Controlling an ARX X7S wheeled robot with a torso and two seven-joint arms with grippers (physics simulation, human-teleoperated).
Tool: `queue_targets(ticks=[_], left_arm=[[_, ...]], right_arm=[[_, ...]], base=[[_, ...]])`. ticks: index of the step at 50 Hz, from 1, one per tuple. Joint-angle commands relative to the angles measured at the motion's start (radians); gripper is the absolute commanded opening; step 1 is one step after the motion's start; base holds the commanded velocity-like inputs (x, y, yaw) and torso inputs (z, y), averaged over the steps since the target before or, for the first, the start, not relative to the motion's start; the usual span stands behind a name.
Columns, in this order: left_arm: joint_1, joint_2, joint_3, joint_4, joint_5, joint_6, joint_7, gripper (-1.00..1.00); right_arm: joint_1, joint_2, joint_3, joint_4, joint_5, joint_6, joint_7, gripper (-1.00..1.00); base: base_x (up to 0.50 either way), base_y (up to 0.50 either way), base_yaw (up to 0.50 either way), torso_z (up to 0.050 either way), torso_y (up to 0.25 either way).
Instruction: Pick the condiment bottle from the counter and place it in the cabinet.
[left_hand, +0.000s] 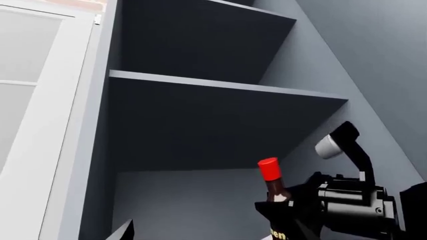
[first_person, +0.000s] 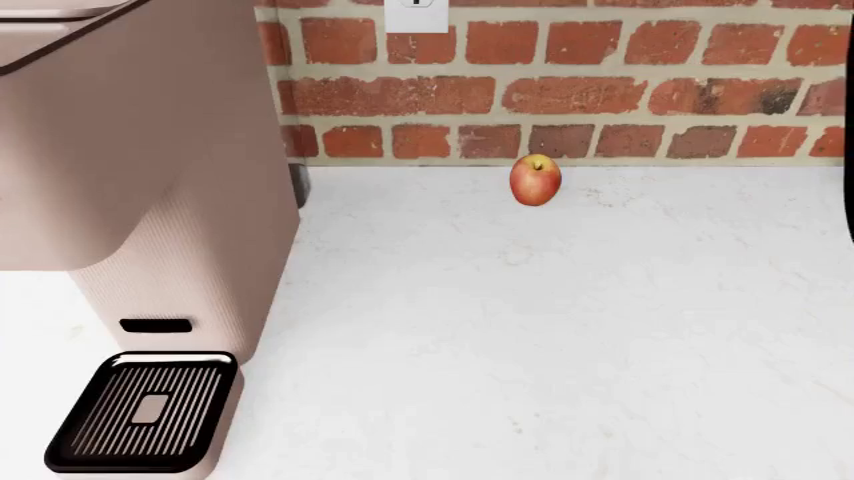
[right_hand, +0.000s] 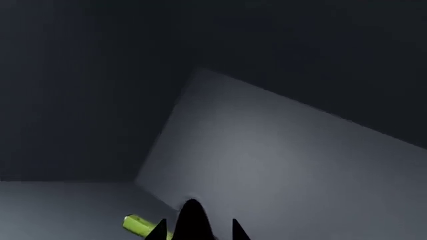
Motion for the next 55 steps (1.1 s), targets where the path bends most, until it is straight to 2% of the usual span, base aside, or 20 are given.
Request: queue_targets(ticks=[1, 13, 14, 55], left_arm=[[-0.002, -0.002, 0.005, -0.002, 0.002, 0.002, 0.001, 1.00], [-0.008, -0.005, 0.007, -0.001, -0.007, -0.001, -0.007, 1.00], [-0.008, -0.005, 0.007, -0.001, -0.007, -0.001, -0.007, 1.00], [-0.019, -0.010, 0.015, -0.002, -0.016, 0.005, -0.014, 1.00]], right_arm=[[-0.076, 0.054, -0.011, 0.363, -0.077, 0.066, 0.105, -1.00], [-0.083, 0.062, 0.042, 0.363, -0.104, 0.069, 0.130, -1.00], [-0.083, 0.061, 0.042, 0.363, -0.106, 0.066, 0.129, 1.00], [-0.058, 0.055, 0.049, 0.363, -0.107, 0.011, 0.132, 1.00]], base=[[0.00, 0.00, 0.00, 0.048, 0.070], [0.00, 0.00, 0.00, 0.048, 0.068], [0.00, 0.00, 0.00, 0.048, 0.070], [0.00, 0.00, 0.00, 0.048, 0.069]])
